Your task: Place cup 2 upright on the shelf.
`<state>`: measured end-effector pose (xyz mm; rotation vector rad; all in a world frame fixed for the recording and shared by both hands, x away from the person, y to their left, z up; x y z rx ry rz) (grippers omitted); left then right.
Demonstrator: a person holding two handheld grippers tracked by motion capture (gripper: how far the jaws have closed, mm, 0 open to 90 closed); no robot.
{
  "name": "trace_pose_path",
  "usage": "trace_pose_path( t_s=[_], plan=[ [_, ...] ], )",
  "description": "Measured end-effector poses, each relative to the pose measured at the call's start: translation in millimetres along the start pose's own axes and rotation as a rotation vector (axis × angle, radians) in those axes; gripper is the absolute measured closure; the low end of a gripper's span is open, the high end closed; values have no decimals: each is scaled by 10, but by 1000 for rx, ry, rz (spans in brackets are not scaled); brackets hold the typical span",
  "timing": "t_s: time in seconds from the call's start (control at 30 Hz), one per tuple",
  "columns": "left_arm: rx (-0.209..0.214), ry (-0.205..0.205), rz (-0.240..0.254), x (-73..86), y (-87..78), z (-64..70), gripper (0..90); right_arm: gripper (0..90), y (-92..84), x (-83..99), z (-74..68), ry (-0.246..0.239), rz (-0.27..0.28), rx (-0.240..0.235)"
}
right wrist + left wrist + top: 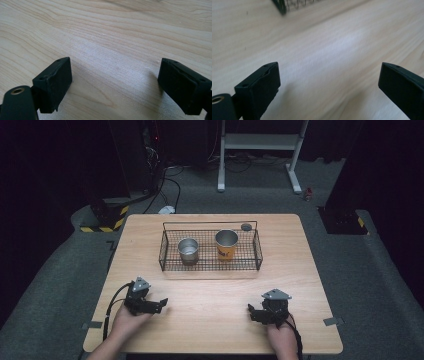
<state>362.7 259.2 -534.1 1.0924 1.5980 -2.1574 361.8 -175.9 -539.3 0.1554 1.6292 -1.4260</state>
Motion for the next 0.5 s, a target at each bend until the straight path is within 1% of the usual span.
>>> trace_pose_path(
  t_s=[0.07,0.17,0.23,0.33,0.5],
  plan=[
    [-17,21,-25,99,-19,-17,33,121,0,0,0,1,0,-1],
    [-21,16,9,185,-53,-12,19,121,0,0,0,1,0,-1],
    [-34,11,28,200,-39,9,4,121,0,0,0,1,0,-1],
    [-40,1,27,206,-43,19,5,121,0,0,0,1,0,-1],
    [-45,-3,28,209,-45,23,5,117,2,-2,-4,3,-2,4]
  ],
)
Point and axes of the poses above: each handheld gripper's, and its own axes: y roughly forward along the jaws, x roughly out of its underside, z roughly to its right, the point moved 2 cm from there along y, roughly forward along the jaws, and after that the axes turned 8 degrees about -y, right-handed, at the moved point
